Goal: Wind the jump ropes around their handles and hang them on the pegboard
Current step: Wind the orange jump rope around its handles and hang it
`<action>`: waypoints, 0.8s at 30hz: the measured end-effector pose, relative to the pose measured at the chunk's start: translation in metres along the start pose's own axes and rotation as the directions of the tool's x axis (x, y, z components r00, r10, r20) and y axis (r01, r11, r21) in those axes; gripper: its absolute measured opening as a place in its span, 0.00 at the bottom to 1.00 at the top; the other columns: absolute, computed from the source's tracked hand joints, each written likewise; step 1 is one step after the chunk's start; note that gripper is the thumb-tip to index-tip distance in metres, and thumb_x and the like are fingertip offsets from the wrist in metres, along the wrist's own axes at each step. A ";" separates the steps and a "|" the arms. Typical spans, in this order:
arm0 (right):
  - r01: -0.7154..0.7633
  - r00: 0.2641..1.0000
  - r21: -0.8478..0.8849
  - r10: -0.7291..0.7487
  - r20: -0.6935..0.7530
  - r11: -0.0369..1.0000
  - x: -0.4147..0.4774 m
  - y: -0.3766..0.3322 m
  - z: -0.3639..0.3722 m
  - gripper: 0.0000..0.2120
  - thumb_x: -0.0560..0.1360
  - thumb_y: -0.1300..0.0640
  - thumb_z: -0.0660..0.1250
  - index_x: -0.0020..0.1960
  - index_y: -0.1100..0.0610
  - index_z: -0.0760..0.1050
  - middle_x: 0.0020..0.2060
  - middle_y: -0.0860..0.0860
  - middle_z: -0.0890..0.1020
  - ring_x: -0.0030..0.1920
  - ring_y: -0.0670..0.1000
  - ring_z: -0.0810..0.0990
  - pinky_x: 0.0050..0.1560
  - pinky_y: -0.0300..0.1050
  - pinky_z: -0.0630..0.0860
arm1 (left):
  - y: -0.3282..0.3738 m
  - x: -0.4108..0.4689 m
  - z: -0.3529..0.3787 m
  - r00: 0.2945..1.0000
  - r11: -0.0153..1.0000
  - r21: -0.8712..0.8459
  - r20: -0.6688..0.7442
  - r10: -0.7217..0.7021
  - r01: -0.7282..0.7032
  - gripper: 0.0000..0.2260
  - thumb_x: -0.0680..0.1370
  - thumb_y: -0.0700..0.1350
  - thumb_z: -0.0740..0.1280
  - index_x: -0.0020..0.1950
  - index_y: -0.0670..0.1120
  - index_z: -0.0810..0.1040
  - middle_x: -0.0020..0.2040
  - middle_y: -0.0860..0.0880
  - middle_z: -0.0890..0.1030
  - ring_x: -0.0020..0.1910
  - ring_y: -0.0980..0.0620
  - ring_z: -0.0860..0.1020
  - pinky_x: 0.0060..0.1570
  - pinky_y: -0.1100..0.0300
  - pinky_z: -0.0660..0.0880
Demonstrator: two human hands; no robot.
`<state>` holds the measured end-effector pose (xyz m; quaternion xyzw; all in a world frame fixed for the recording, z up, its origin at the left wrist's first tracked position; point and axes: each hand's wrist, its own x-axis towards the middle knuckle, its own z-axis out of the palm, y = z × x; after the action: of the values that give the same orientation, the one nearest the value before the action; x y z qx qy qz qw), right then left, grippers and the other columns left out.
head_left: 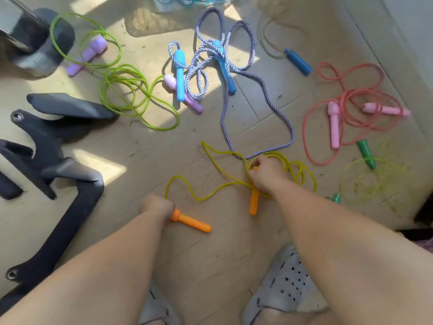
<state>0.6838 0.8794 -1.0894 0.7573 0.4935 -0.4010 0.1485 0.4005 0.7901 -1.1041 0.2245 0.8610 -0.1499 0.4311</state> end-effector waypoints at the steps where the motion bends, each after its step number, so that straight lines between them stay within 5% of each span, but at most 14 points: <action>1: 0.016 1.000 0.006 -0.016 0.007 1.000 -0.001 0.000 0.001 0.08 0.74 0.54 0.65 0.53 0.50 0.77 0.55 0.55 0.79 0.53 0.59 0.78 0.48 0.48 0.74 | 0.001 -0.005 -0.001 1.000 1.000 -0.025 0.016 -0.001 0.001 0.10 0.67 0.43 0.74 0.42 0.40 0.79 0.42 0.39 0.83 0.44 0.39 0.84 0.43 0.50 0.83; 5: 0.046 0.998 0.089 -0.042 -0.048 0.995 -0.027 -0.003 -0.014 0.01 0.74 0.53 0.66 0.44 0.49 0.75 0.54 0.56 0.78 0.47 0.57 0.77 0.46 0.46 0.72 | 0.006 -0.039 -0.020 0.999 0.982 -0.188 0.017 0.037 -0.033 0.12 0.69 0.43 0.75 0.32 0.42 0.73 0.31 0.43 0.75 0.40 0.40 0.81 0.37 0.55 0.72; 9: 0.118 0.986 0.205 -0.091 -0.138 0.972 -0.096 -0.006 -0.064 0.03 0.75 0.59 0.67 0.47 0.53 0.78 0.53 0.55 0.79 0.52 0.57 0.78 0.48 0.43 0.68 | 0.008 -0.102 -0.073 0.979 0.931 -0.310 -0.010 0.201 -0.194 0.10 0.65 0.49 0.65 0.34 0.42 0.74 0.31 0.41 0.78 0.33 0.41 0.77 0.36 0.51 0.76; 12: 0.191 0.965 0.301 -0.124 -0.229 0.934 -0.171 -0.006 -0.119 0.06 0.76 0.62 0.67 0.51 0.56 0.80 0.50 0.52 0.79 0.52 0.55 0.77 0.46 0.39 0.62 | 0.015 -0.189 -0.129 0.958 0.905 -0.335 0.018 0.286 -0.263 0.06 0.73 0.41 0.62 0.36 0.44 0.73 0.32 0.43 0.77 0.33 0.44 0.75 0.35 0.56 0.70; 15: 0.251 0.942 0.392 -0.130 -0.310 0.885 -0.263 -0.014 -0.190 0.07 0.78 0.61 0.67 0.54 0.56 0.80 0.48 0.47 0.76 0.50 0.50 0.75 0.48 0.39 0.64 | 0.025 -0.295 -0.190 0.938 0.852 -0.459 0.100 0.333 -0.253 0.06 0.75 0.34 0.59 0.42 0.42 0.72 0.34 0.40 0.74 0.31 0.43 0.77 0.35 0.52 0.76; 19: 0.289 0.934 0.585 -0.088 -0.348 0.758 -0.394 -0.024 -0.296 0.07 0.76 0.59 0.66 0.47 0.48 0.78 0.40 0.44 0.77 0.43 0.50 0.76 0.45 0.45 0.71 | 0.030 -0.446 -0.277 0.903 0.753 -0.582 0.072 0.424 -0.307 0.05 0.76 0.35 0.61 0.41 0.41 0.72 0.31 0.41 0.71 0.25 0.47 0.70 0.29 0.55 0.71; 24: 0.390 0.892 0.786 0.016 -0.452 0.480 -0.550 -0.034 -0.441 0.06 0.68 0.51 0.64 0.41 0.47 0.80 0.41 0.43 0.82 0.40 0.50 0.79 0.39 0.44 0.73 | 0.038 -0.623 -0.381 0.822 0.508 -0.705 -0.189 0.537 -0.495 0.12 0.82 0.40 0.62 0.39 0.39 0.73 0.30 0.41 0.69 0.24 0.48 0.68 0.27 0.57 0.68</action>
<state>0.7528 0.8235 -0.3894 0.7332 0.3279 -0.4429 -0.3984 0.4911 0.8341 -0.3797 0.2756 0.7284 0.3339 0.5310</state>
